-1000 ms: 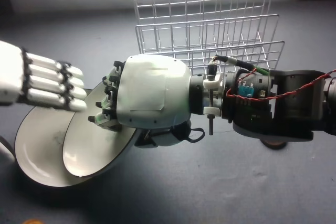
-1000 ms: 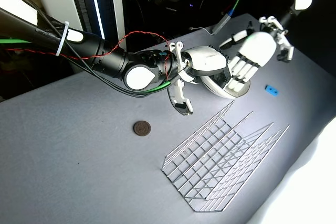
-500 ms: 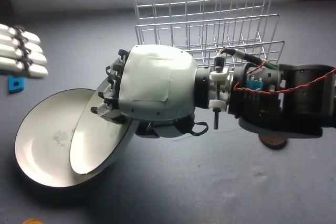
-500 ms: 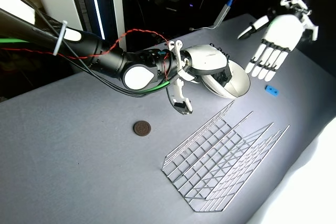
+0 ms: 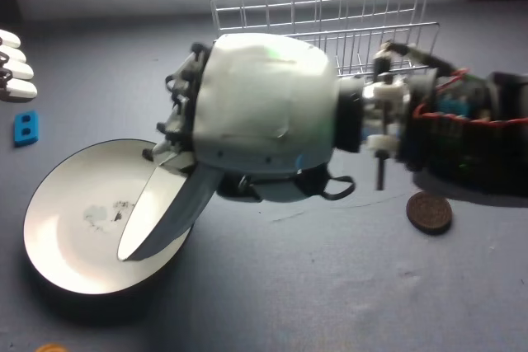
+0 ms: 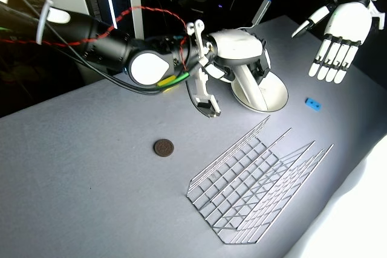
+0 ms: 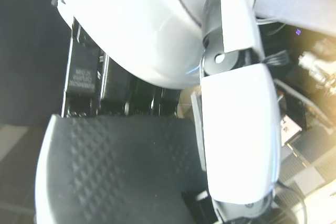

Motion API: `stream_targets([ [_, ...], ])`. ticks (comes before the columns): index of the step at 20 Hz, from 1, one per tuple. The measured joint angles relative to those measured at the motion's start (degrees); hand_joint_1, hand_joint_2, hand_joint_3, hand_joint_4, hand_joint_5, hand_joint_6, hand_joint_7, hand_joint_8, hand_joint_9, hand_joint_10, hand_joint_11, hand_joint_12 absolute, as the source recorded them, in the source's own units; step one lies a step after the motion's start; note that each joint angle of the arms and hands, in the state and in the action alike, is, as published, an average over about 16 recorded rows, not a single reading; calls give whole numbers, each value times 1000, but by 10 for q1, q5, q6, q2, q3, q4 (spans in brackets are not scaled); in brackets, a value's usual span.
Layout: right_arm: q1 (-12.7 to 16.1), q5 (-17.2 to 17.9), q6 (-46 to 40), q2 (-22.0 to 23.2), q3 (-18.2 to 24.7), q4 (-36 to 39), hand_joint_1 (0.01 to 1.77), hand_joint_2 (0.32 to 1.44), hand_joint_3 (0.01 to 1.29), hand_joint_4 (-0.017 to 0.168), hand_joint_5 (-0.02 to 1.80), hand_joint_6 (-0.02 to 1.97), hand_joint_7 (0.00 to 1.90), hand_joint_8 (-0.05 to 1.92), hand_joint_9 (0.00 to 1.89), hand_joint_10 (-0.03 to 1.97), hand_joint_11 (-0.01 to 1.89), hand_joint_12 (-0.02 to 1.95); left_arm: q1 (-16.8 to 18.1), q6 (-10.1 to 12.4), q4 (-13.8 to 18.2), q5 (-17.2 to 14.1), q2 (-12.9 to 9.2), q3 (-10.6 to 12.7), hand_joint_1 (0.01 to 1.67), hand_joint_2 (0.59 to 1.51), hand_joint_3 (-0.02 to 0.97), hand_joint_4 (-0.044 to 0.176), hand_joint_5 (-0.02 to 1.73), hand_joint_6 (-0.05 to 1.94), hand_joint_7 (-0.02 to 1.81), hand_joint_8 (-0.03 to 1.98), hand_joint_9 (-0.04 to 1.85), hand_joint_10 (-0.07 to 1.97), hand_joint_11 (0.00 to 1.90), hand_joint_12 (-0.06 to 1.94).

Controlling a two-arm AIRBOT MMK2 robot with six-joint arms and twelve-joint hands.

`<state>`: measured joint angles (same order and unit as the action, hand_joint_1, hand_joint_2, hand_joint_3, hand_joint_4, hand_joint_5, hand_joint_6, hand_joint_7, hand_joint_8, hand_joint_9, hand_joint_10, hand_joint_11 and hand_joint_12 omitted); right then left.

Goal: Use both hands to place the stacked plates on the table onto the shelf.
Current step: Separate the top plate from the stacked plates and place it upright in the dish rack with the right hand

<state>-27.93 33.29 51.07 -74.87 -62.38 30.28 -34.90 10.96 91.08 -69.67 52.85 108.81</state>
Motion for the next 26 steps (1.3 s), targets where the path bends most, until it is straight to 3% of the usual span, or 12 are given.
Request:
stream_targets([
  [6, 68, -38, -125, 73, 42, 2, 1164, 1010, 12, 16, 951, 1015, 1103, 783, 1308, -6, 920, 1037, 2, -7, -8, -3, 0, 0, 15, 1059, 18, -1, 20, 7, 21, -8, 20, 12, 15, 7],
  [11, 139, -94, -271, 121, 51, 14, 1167, 1010, 12, 14, 953, 1001, 1113, 756, 1322, -6, 932, 1024, 2, -17, -12, -3, 0, -16, 15, 1058, 19, -1, 21, 8, 21, -8, 21, 11, 14, 6],
  [19, 231, -158, -555, 146, 9, 136, 1179, 1010, 12, 6, 947, 989, 1124, 735, 1344, -6, 947, 1032, -15, -35, -12, 10, 1, -61, 15, 1065, 19, -1, 21, 8, 20, -8, 21, 12, 14, 5],
  [26, 272, -163, -828, 126, -65, 326, 1191, 1010, 12, -1, 935, 993, 1123, 749, 1350, -6, 940, 1039, -44, -45, -16, 27, 4, -89, 16, 1065, 19, -1, 21, 7, 18, -8, 20, 12, 15, 5],
])
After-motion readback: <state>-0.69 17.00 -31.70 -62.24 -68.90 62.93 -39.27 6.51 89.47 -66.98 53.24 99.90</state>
